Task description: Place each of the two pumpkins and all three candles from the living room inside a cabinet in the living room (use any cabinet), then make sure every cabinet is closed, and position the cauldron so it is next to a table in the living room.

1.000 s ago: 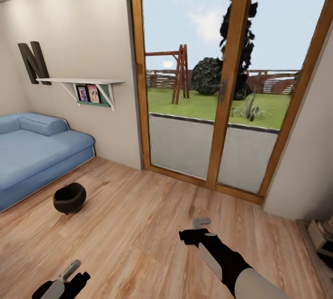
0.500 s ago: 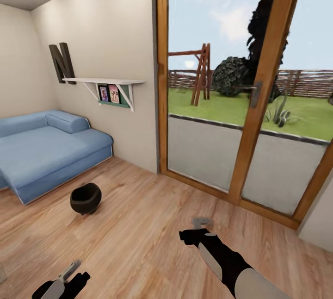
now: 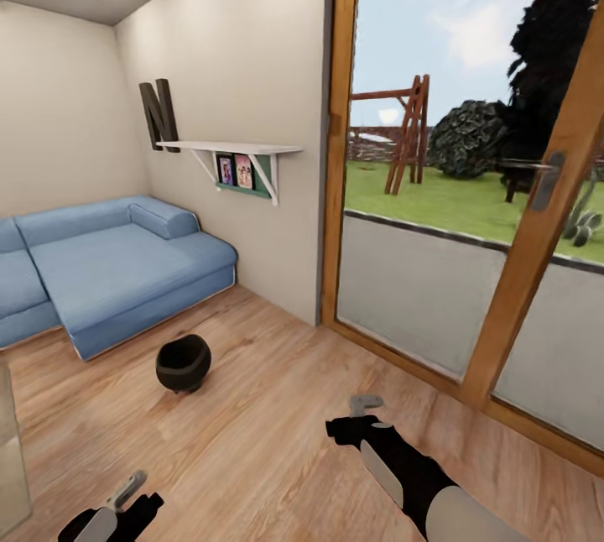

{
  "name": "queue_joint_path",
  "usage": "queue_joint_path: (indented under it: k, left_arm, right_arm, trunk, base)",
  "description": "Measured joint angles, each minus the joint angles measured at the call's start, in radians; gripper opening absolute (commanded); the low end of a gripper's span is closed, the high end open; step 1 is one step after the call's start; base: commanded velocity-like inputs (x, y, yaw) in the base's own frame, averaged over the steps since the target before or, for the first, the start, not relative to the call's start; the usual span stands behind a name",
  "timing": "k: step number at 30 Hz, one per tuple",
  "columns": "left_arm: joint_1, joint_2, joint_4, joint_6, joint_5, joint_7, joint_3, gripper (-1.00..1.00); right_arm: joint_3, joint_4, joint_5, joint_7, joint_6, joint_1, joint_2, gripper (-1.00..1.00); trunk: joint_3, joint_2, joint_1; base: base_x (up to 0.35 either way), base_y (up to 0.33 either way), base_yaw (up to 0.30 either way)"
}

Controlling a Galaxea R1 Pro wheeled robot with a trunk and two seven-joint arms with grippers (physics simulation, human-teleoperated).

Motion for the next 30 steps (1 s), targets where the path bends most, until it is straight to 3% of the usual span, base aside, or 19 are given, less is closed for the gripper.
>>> queue_joint_path:
  k: [30]
  left_arm:
    - [0.000,0.000,0.000,0.000,0.001,0.000,0.000,1.00]
  right_arm:
    - [-0.001,-0.001,0.002,0.001,-0.007,0.000,-0.002,1.00]
  trunk:
    - [0.000,0.000,0.000]
  base:
    - [0.343,-0.041,0.235]
